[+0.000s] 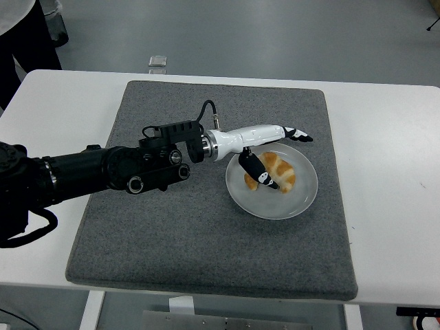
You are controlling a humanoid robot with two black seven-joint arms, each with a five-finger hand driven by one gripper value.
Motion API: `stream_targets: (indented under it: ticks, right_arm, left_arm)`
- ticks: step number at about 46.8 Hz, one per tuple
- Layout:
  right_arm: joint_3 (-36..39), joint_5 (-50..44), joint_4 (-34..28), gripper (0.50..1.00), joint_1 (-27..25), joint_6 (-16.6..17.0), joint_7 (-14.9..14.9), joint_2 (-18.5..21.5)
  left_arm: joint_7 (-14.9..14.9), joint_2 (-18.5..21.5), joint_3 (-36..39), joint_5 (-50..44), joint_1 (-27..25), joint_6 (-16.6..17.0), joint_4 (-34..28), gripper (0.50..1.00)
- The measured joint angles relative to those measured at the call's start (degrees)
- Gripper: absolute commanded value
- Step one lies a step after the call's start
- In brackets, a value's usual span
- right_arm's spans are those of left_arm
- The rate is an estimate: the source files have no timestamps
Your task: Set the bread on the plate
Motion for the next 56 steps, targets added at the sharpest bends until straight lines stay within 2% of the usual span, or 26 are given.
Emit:
stream_targets:
  ticks: [6, 10, 18, 28, 37, 56]
  right_arm:
    - [0.0, 0.0, 0.0, 0.930, 0.0, 0.0, 0.0, 0.0]
    - [0.0, 0.0, 0.0, 0.932, 0.0, 0.0, 0.0, 0.0]
    - [0.0, 0.0, 0.0, 0.932, 0.0, 0.0, 0.0, 0.0]
    - [0.0, 0.0, 0.0, 0.930, 0.0, 0.0, 0.0, 0.0]
    - [0.0, 0.0, 0.0, 0.930, 0.0, 0.0, 0.0, 0.0]
    - [0.0, 0.0, 0.0, 0.932, 0.0, 0.0, 0.0, 0.0]
  left_arm:
    - [0.0, 1.5, -3.4, -1.2, -0.9, -1.1, -0.3, 0.992]
    - [0.1, 3.5, -5.5, -3.3, -1.3, -3.2, -1.8, 0.990]
    - [0.3, 10.4, -8.9, -13.7, -3.5, -7.8, -6.5, 0.992]
    - [0.3, 18.1, -10.6, -29.8, -7.6, -11.6, -7.9, 0.990]
    - [0.3, 22.7, -14.6, -40.1, -7.6, -12.6, -7.7, 0.990]
    - [0.3, 25.8, -15.7, -59.0, -6.8, -12.5, -7.2, 0.990]
